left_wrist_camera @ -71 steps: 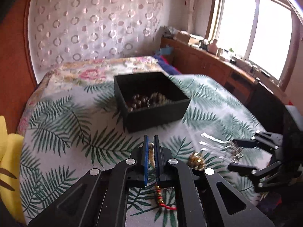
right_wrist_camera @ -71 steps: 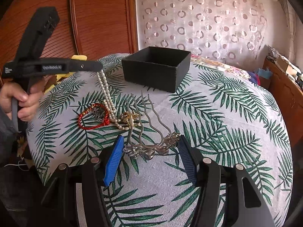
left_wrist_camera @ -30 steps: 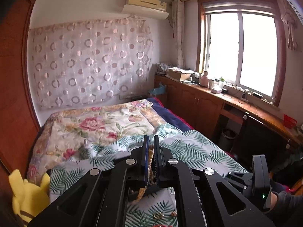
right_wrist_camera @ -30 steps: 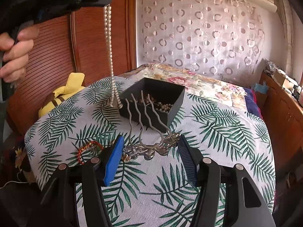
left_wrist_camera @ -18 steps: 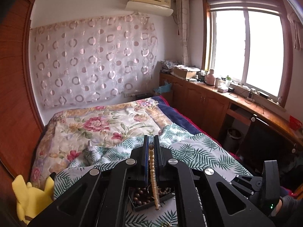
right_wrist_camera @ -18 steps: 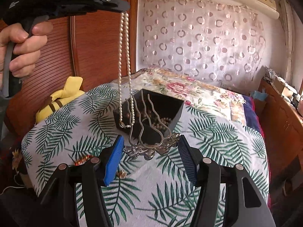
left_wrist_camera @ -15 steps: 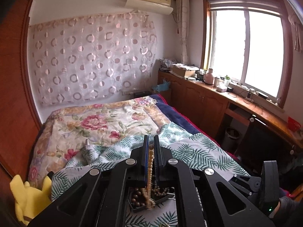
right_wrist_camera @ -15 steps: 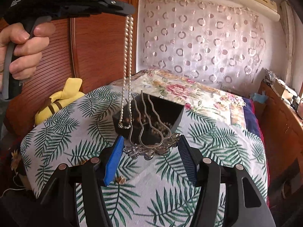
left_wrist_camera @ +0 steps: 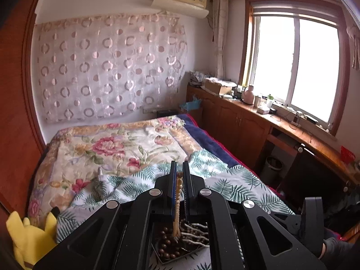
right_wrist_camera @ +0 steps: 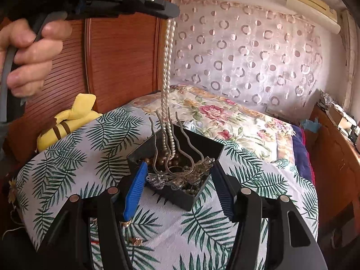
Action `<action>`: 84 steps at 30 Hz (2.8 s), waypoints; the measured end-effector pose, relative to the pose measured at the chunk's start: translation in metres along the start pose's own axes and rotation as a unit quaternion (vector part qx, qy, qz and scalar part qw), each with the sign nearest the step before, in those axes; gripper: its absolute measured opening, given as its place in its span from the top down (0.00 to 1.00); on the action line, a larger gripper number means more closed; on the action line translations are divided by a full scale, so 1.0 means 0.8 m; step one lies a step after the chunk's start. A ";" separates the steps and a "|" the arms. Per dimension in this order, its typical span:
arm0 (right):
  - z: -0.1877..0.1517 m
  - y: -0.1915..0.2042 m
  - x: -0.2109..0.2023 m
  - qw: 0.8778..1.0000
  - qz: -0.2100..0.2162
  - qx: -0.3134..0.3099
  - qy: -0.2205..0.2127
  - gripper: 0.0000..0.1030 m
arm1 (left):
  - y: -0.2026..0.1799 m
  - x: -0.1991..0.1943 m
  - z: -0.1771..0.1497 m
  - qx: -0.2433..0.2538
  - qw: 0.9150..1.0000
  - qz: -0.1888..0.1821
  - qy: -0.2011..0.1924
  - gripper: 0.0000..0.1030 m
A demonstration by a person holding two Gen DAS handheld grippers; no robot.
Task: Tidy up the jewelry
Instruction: 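Carry the pearls and comb into the black box and open both tools, then grasp the red bead bracelet with the left tool while the right tool grasps the flower brooch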
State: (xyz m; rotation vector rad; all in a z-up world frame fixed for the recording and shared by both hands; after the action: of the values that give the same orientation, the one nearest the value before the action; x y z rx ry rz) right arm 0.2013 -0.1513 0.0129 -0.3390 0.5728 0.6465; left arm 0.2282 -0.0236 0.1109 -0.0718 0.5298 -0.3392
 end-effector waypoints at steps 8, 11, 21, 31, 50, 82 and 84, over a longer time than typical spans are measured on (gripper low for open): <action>-0.001 -0.003 0.051 1.000 0.014 0.005 0.026 0.41 | 0.043 0.075 -0.064 -0.036 0.997 0.002 0.066 0.96; -0.004 -0.001 0.066 0.999 0.014 0.002 0.036 0.41 | 0.049 0.089 -0.085 -0.039 0.996 0.003 0.081 0.96; -0.009 -0.008 0.101 0.998 0.016 0.014 0.064 0.41 | 0.066 0.080 -0.115 -0.043 0.996 0.025 0.081 0.64; -0.020 -0.008 0.059 0.998 0.023 0.030 0.045 0.41 | 0.065 0.041 -0.158 -0.038 0.995 0.035 0.081 0.50; -0.108 0.057 0.011 0.993 0.081 0.015 0.083 0.60 | 0.033 -0.017 -0.278 -0.032 0.992 0.033 0.116 0.29; -0.121 0.067 0.000 0.992 0.074 -0.014 0.106 0.84 | 0.002 -0.016 -0.329 -0.004 0.984 0.022 0.179 0.81; -0.119 0.067 -0.006 0.992 0.074 -0.012 0.100 0.84 | 0.004 -0.014 -0.327 -0.005 0.984 0.030 0.178 0.81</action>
State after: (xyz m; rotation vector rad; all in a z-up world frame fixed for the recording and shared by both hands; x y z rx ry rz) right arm 0.1266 -0.1575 -0.0663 -0.3880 0.7875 0.7685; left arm 0.0873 -0.0115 -0.1098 -0.0044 0.8854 -0.2918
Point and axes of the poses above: each gripper's, at about its wrist camera, not at the fingertips, and x roughly the way its jaws point, y to its left, z to its top, the point moved 3 cm from there along x, roughly the way its jaws point, and after that the axes turned 4 degrees about -x, right-handed, at the moved point
